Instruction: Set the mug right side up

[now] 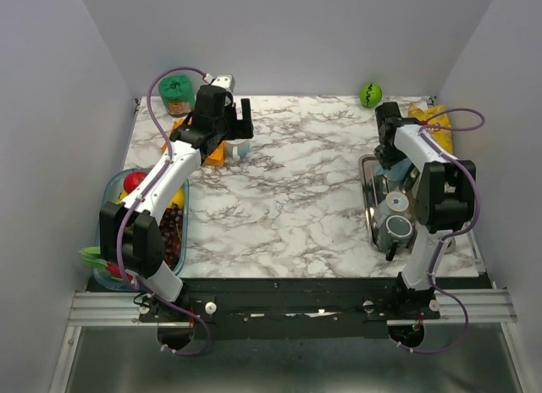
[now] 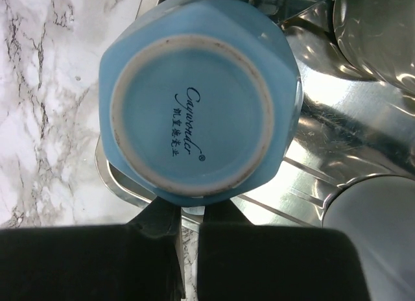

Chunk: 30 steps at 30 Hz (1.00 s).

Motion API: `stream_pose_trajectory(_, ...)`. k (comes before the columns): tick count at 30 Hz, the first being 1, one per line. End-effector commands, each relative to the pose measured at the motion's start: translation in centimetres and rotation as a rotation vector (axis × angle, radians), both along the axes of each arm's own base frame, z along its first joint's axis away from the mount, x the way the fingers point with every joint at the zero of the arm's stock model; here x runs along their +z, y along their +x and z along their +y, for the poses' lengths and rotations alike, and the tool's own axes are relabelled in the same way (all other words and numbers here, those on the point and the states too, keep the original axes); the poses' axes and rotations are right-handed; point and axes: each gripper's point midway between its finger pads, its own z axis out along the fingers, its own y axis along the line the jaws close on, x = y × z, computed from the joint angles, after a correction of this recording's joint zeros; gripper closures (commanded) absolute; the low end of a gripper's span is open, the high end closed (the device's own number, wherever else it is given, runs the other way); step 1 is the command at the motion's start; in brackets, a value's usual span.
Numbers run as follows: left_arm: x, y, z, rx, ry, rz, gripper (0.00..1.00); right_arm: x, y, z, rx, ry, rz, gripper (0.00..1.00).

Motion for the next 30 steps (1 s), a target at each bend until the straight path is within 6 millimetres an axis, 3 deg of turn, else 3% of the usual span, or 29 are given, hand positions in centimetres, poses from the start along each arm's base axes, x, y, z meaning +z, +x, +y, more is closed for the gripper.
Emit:
stream_pose_trajectory(1, 0.2, -0.5, 0.1, -0.004, -0.014, 0.006, 0.01, -1.4, -1.2, -0.8, -0.004, -0.012, 0.043, 0.99)
stream_pose_trajectory(5, 0.4, -0.5, 0.1, -0.005, -0.018, 0.003, 0.01, -1.2, -1.6, -0.4, 0.017, 0.004, 0.028, 0.99)
stream_pose_trajectory(9, 0.8, -0.7, 0.0, -0.012, -0.030, -0.001, 0.01, 0.4, -1.6, 0.1, 0.058, 0.023, -0.022, 0.99)
stream_pose_trajectory(18, 2.1, -1.2, -1.5, -0.074, -0.099, -0.008, 0.01, 8.2, -1.7, 2.6, 0.215, 0.088, -0.245, 0.99)
stream_pose_trajectory(26, 4.6, -2.0, -4.1, -0.198, -0.206, -0.025, 0.01, 14.9, -0.2, 8.9, 0.508, 0.298, -0.536, 0.99)
stream_pose_trajectory(30, 6.4, -2.8, -5.5, -0.276, -0.267, -0.045, 0.01, 20.1, 0.9, 12.9, 0.715, 0.367, -0.769, 0.99)
